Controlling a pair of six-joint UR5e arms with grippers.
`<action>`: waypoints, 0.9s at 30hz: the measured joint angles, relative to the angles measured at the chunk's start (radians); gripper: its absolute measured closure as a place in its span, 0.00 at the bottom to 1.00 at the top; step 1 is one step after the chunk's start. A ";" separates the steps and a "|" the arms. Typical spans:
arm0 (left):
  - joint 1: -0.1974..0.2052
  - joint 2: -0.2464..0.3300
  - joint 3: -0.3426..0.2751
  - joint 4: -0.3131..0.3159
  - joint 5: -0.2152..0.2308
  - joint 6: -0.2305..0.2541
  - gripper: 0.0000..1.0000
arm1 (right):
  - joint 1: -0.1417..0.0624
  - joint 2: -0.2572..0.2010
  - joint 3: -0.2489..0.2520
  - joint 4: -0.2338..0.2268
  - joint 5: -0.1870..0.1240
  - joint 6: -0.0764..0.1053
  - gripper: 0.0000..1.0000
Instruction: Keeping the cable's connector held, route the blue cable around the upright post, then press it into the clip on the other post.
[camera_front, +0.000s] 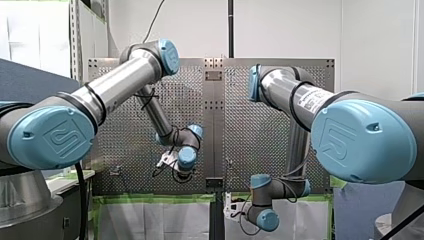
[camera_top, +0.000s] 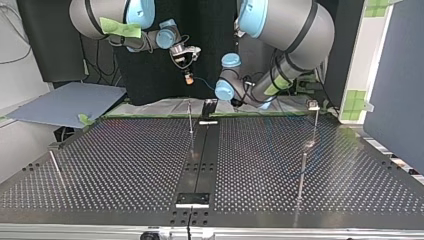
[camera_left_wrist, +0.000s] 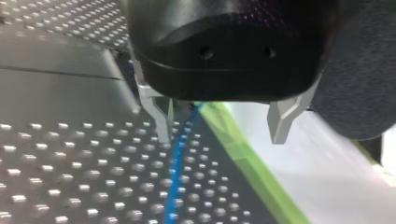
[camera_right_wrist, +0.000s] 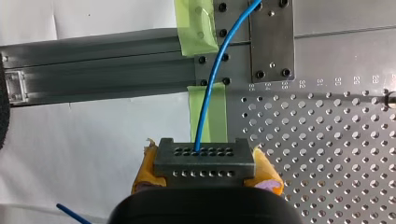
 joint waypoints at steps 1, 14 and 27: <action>0.000 -0.011 0.006 -0.008 -0.003 0.004 0.01 | 0.000 0.000 0.000 0.000 -0.002 0.000 1.00; -0.020 -0.049 0.027 0.013 0.022 0.011 0.01 | -0.001 0.000 0.000 -0.001 -0.026 0.000 1.00; -0.055 -0.104 0.028 0.017 0.007 0.034 0.01 | -0.006 0.000 -0.001 -0.005 -0.043 0.006 1.00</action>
